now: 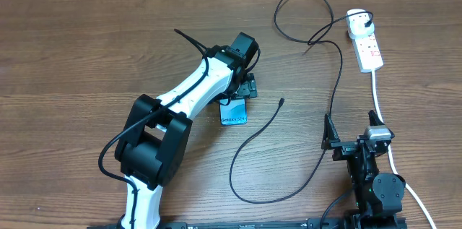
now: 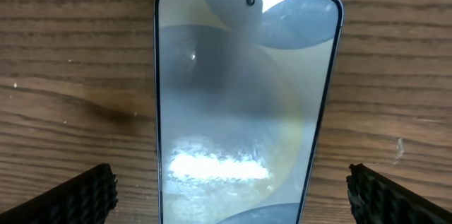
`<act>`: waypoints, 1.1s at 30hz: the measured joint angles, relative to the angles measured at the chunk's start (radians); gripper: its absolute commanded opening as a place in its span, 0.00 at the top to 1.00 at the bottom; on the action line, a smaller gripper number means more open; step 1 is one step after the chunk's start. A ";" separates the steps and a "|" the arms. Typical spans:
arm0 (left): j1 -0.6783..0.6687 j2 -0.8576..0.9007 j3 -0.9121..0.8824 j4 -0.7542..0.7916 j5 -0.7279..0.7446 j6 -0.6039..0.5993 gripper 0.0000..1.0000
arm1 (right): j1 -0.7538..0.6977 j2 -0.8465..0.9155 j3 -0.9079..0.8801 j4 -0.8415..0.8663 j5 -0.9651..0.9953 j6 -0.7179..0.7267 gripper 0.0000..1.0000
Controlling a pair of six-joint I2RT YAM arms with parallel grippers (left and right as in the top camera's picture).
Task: Plug charger to phone and switch on socket
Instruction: 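Lower the left gripper and close it on the smartphone's bottom edge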
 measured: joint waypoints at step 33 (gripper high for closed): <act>0.000 0.051 -0.005 0.033 0.010 0.009 0.00 | 0.000 0.000 0.000 0.000 0.000 0.000 0.00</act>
